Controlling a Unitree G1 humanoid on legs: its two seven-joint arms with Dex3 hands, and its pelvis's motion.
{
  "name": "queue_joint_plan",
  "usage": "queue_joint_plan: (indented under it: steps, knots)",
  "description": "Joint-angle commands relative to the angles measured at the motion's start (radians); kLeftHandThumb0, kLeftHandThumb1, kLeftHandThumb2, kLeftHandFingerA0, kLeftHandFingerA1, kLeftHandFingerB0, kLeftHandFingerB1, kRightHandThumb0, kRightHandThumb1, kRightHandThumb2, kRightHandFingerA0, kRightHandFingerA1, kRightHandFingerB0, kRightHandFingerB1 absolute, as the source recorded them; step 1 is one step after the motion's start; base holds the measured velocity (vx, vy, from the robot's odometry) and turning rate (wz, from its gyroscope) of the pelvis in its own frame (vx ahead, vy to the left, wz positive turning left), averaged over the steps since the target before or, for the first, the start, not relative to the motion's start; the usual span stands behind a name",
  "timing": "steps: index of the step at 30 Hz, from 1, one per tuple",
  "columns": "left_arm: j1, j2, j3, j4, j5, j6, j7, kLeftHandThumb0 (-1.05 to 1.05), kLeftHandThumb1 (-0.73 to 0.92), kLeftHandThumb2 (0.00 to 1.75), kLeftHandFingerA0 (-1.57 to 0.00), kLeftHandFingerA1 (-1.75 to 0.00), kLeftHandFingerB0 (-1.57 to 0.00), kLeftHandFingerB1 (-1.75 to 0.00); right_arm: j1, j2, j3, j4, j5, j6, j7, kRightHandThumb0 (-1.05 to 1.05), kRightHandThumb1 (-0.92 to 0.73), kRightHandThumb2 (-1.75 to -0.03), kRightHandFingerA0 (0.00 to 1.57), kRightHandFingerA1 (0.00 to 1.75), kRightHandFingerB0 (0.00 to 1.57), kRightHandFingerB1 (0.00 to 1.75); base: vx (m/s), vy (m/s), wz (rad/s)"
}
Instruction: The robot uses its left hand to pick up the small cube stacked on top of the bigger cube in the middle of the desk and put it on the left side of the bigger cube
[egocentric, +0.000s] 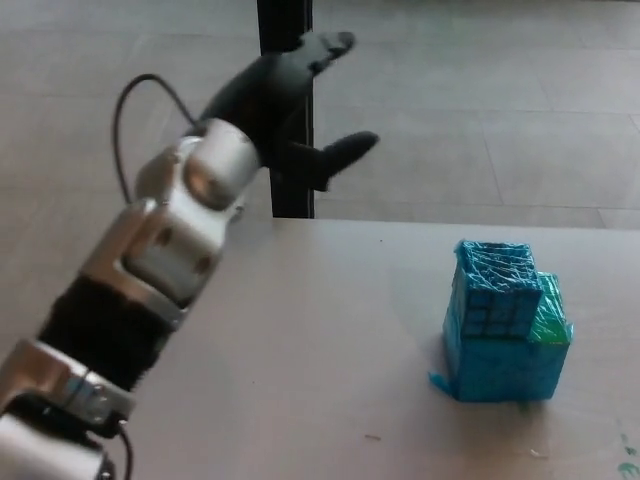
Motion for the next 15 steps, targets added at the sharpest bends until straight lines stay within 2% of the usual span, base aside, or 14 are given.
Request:
queue_joint_plan:
  steps: [1,2,3,4,5,6,8,9,10,11,12,14,15]
  knots:
    - [-0.091,-0.128,-0.066,0.083,0.092,0.101,-0.026,-0.94,0.60,1.02,-0.13,-0.57,-0.05,-0.35,0.005,-0.026,-0.006,0.015,0.011,-0.014,0.025,-0.65,-0.42,-0.77,0.70,0.97,0.51,0.76,0.00,0.000,0.00]
    - [-0.099,-0.148,-0.065,0.099,0.089,0.098,-0.027,-0.41,0.30,0.98,-0.04,-0.53,0.00,-0.51,0.004,-0.024,-0.005,0.012,0.009,-0.013,0.023,-0.65,-0.43,-0.77,0.72,0.97,0.51,0.75,0.00,0.000,0.00]
    - [-0.110,-0.180,-0.065,0.121,0.083,0.095,-0.027,-0.41,0.30,0.98,-0.04,-0.53,0.00,-0.51,0.006,-0.024,-0.004,0.010,0.007,-0.014,0.020,-0.65,-0.43,-0.77,0.72,0.97,0.51,0.75,0.00,0.000,0.00]
    - [-0.118,-0.209,-0.070,0.144,0.090,0.084,-0.023,-0.91,0.59,0.95,-0.16,-0.55,-0.08,-0.42,0.002,-0.027,-0.003,0.009,0.006,-0.010,0.025,-0.65,-0.43,-0.76,0.71,0.96,0.51,0.74,0.00,0.000,0.00]
    - [-0.119,-0.224,-0.068,0.149,0.090,0.084,-0.022,-0.91,0.59,0.95,-0.16,-0.55,-0.08,-0.42,0.001,-0.027,-0.001,0.009,0.003,-0.007,0.024,-0.68,-0.43,-0.77,0.73,1.00,0.51,0.77,0.00,0.000,0.00]
    - [-0.122,-0.237,-0.068,0.154,0.092,0.090,-0.027,-0.40,0.31,0.97,-0.04,-0.52,0.00,-0.49,0.003,-0.026,-0.001,0.002,0.003,-0.005,0.023,-0.67,-0.44,-0.77,0.72,0.97,0.51,0.75,0.00,0.000,0.00]
    - [-0.121,-0.255,-0.067,0.156,0.097,0.102,-0.036,-0.40,0.31,0.97,-0.04,-0.52,0.00,-0.49,0.006,-0.025,0.000,-0.010,0.002,-0.001,0.021,-0.67,-0.44,-0.77,0.72,0.97,0.51,0.75,0.00,0.000,0.00]
    - [-0.125,-0.265,-0.077,0.164,0.106,0.098,-0.041,-0.90,0.57,0.94,-0.16,-0.53,-0.09,-0.40,0.007,-0.022,-0.006,-0.009,0.010,-0.003,0.023,-0.65,-0.43,-0.77,0.71,0.97,0.51,0.75,0.00,0.000,0.00]
    - [-0.134,-0.268,-0.091,0.179,0.114,0.096,-0.062,-0.40,0.27,0.96,-0.04,-0.52,0.00,-0.49,0.006,-0.026,0.001,-0.016,0.000,0.003,0.019,-0.65,-0.44,-0.77,0.71,0.97,0.51,0.74,0.00,0.000,0.00]
    - [-0.144,-0.273,-0.100,0.193,0.119,0.104,-0.086,-0.96,0.59,1.01,-0.09,-0.51,-0.02,-0.30,0.005,-0.025,-0.006,-0.016,0.006,0.007,0.017,-0.65,-0.44,-0.76,0.71,0.96,0.51,0.74,0.00,0.000,0.00]
    - [-0.164,-0.272,-0.142,0.217,0.140,0.124,-0.142,-0.99,0.57,1.05,0.00,-0.29,-0.10,-0.07,-0.007,-0.026,0.000,0.009,-0.001,-0.002,0.014,-0.66,-0.44,-0.75,0.71,0.94,0.52,0.72,0.00,0.000,0.00]
    - [-0.177,-0.278,-0.158,0.228,0.134,0.147,-0.188,-0.98,0.54,1.03,0.00,-0.27,-0.10,-0.03,-0.017,-0.027,-0.001,0.018,0.002,-0.002,0.020,-0.65,-0.41,-0.76,0.72,0.97,0.52,0.74,0.00,0.000,0.00]
    - [-0.181,-0.279,-0.172,0.235,0.136,0.149,-0.212,-0.97,0.50,1.03,0.00,-0.29,-0.03,-0.05,-0.014,-0.026,-0.004,0.012,0.005,-0.005,0.022,-0.63,-0.32,-0.92,0.73,0.92,0.51,0.74,0.00,0.000,0.00]
